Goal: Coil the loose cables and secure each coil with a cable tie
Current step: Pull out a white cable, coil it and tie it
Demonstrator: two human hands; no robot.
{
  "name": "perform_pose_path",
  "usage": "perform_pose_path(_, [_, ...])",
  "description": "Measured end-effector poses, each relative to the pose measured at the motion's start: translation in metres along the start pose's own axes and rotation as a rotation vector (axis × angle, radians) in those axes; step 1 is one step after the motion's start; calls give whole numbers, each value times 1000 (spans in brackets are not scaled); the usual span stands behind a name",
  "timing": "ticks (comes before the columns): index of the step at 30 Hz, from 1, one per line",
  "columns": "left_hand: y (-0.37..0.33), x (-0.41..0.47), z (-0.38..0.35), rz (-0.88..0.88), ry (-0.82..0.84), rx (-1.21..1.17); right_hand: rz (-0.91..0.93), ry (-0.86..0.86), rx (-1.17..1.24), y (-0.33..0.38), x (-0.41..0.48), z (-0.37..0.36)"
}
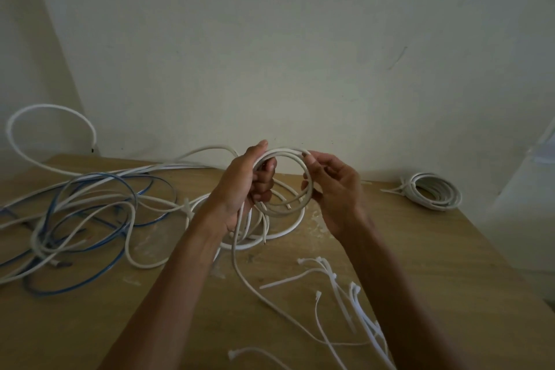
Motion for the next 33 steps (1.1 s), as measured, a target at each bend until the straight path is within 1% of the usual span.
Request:
perform_pose_path(2, [-3, 0, 0, -42, -55, 51, 218, -154, -217, 14, -7, 3])
perform_pose_path(3, [-5, 0, 1, -61, -72, 81, 305, -204, -288, 19, -11, 2])
perform_pose_path(4, [-7, -1, 3, -79, -88, 108, 376, -221, -337, 25, -16, -1])
perform_pose_path(6, [-11, -3, 8, -123, -128, 138, 460, -183, -402, 34, -21, -9])
perform_pose_path(7, [-14, -5, 10, -151, -146, 137, 473, -131, -418, 37, -22, -14])
perform_pose_path(9, [-18, -7, 13, -171, -145, 84, 417, 25, -376, 40, -19, -23])
perform_pose_path(11, [-16, -6, 9, -126, -54, -40, 355, 140, -289, 41, -18, -26])
perform_pose_path(13, [-11, -6, 2, -51, 60, -133, 385, 99, -301, 45, -16, -19])
perform_pose_path(15, [-6, -8, -6, 26, 146, -180, 424, -15, -362, 43, -14, -12])
perform_pose_path(17, [-5, -8, -8, 55, 141, -219, 393, -84, -424, 34, -14, -9])
perform_pose_path(18, [-7, -8, -5, 42, 96, -261, 307, -54, -424, 24, -11, -11])
perform_pose_path(19, [-11, -6, 0, 12, 28, -327, 162, 37, -391, 10, -8, -14])
perform_pose_path(20, [-16, -5, 7, -35, -51, -404, 2, 178, -360, -7, -9, -21])
perform_pose_path(21, [-21, -5, 16, -94, -119, -466, -121, 352, -362, -22, -14, -32])
perform_pose_path(22, [-25, -5, 23, -151, -160, -507, -173, 549, -428, -32, -25, -44])
perform_pose_path(23, [-29, -5, 27, -197, -174, -534, -179, 725, -533, -41, -37, -56])
perform_pose_path(24, [-32, -5, 30, -231, -169, -554, -162, 856, -634, -48, -47, -66])
perform_pose_path(25, [-34, -5, 31, -252, -154, -569, -135, 912, -695, -50, -53, -73])
perform_pose_path(27, [-37, -6, 35, -263, -122, -562, -65, 887, -697, -42, -53, -79])
perform_pose_path(30, [-45, -10, 45, -250, -105, -524, 55, 752, -729, -5, -44, -67])
perform_pose_path(32, [-48, -13, 51, -222, -88, -529, 86, 645, -832, 14, -36, -50])
perform_pose_path(33, [-49, -14, 52, -214, -75, -531, 131, 577, -919, 21, -31, -42])
Point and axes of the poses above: each hand's wrist, its own x-axis towards the middle knuckle, its own z-axis out of the back of the hand, y = z × x, the point moved 8 cm from there along x, towards the middle knuckle
